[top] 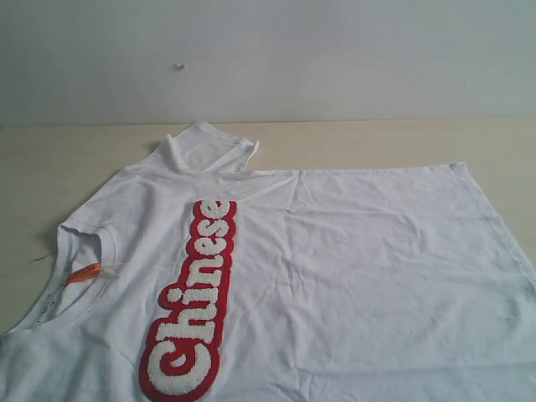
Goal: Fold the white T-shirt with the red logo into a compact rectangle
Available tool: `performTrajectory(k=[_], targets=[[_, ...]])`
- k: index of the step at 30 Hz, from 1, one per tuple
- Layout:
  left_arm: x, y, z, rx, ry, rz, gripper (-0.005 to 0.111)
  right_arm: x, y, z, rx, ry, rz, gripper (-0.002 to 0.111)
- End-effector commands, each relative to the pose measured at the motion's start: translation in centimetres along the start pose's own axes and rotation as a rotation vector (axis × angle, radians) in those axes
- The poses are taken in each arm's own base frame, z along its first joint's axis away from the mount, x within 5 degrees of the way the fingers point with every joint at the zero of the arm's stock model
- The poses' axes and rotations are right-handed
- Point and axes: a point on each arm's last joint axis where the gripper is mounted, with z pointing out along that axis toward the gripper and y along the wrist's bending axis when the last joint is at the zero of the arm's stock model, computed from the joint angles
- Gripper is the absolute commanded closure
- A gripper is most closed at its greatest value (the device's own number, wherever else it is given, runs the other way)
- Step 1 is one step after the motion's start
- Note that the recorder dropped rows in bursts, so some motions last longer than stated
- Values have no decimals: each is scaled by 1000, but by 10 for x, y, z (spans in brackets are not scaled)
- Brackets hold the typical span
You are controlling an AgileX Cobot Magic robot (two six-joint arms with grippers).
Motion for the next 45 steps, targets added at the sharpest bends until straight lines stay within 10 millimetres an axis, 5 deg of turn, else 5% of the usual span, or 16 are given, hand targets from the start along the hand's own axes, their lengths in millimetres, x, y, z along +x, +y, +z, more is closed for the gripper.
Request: performTrajectory(k=[1,9,18,28,31,38,45], targets=[[-11,3,-1,-26,-134,-49,107,-2,0,-1,-3,-37,5,97],[-14,4,-2,-34,-171,-69,107,-4,0,-1,-12,-58,224,97],[-17,5,-2,15,-212,-625,107,-7,1,-1,-24,-93,342,97],[-7,2,-1,25,-92,-878,107,-9,1,-1,-31,-110,378,97],[-5,-3,-1,25,3,-828,107,-8,1,-1,-25,-88,378,99],[-47,-17,-10,148,-22,-541,107,-25,2,15,13,55,330,108],[-76,-30,9,182,93,-351,107,-48,4,44,34,192,199,108]])
